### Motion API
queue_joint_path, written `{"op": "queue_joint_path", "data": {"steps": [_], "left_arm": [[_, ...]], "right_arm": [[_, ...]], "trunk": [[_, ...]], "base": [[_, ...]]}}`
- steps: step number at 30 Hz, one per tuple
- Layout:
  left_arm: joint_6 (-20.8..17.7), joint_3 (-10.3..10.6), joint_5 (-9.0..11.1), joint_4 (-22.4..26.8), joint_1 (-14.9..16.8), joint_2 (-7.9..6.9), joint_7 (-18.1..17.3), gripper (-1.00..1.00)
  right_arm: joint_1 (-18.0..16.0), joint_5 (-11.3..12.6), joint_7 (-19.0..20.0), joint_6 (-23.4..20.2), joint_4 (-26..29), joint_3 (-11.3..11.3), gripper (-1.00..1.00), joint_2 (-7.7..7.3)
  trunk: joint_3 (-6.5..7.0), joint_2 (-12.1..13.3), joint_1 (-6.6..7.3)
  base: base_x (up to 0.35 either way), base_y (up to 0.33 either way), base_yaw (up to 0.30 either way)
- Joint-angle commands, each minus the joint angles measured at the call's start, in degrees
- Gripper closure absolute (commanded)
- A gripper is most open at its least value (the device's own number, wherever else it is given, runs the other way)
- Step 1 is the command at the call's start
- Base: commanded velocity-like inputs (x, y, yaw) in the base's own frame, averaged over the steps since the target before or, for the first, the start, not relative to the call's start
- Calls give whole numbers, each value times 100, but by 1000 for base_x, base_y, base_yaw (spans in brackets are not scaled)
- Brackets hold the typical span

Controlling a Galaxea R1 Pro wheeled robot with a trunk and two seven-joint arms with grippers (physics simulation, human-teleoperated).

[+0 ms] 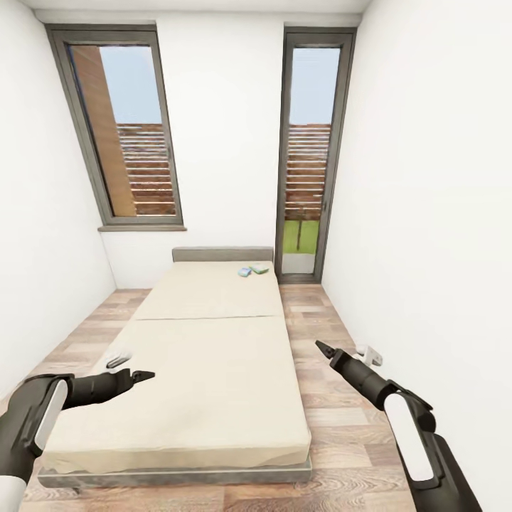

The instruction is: Put all the toys in the child's room - the three board games (two on the bed and one on the table), the two jigsaw puzzles on the table, and the tennis ball on the table - inside the toy box on the table in the child's room.

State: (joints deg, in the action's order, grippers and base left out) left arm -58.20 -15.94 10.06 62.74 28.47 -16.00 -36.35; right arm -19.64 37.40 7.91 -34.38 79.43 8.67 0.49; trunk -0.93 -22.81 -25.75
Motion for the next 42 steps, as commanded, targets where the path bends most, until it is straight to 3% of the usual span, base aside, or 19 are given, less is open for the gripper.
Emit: {"op": "queue_joint_path", "data": {"steps": [1,7,11,15,17,20,27,42], "left_arm": [[-32,-13,19,1,3,2,16,-100],[-18,-22,16,1,3,5,85,-100],[-11,-22,20,1,2,14,100,-100],[16,-48,22,1,3,10,52,-100],[35,-53,22,1,2,9,46,-100],[72,-54,22,1,1,12,45,-100],[90,-45,22,1,1,12,96,-100],[89,-34,22,1,1,18,118,-100]], "right_arm": [[-5,-7,8,-27,2,2,-100,8],[-5,-34,-251,-20,24,-54,-100,18],[-5,-38,-774,-65,69,-183,-100,19],[-1,-30,-2183,-90,101,-777,-100,23],[1,-17,-2641,-98,102,-984,-100,25],[3,-15,-3019,-67,154,-1253,-100,30],[4,10,-3203,-23,260,-1503,-100,34],[4,20,-3232,-18,274,-1543,-100,33]], "trunk": [[-11,-11,-3],[-12,-11,-3],[-13,-11,-3],[-13,-11,-3],[-13,-11,-3],[-13,-11,-3],[-13,-11,-3],[-46,-11,-3]], "base": [[0,0,-2],[0,-38,-1],[0,-219,0],[70,-238,0],[92,-137,0],[41,-60,0],[14,-25,0],[120,-167,120]]}}
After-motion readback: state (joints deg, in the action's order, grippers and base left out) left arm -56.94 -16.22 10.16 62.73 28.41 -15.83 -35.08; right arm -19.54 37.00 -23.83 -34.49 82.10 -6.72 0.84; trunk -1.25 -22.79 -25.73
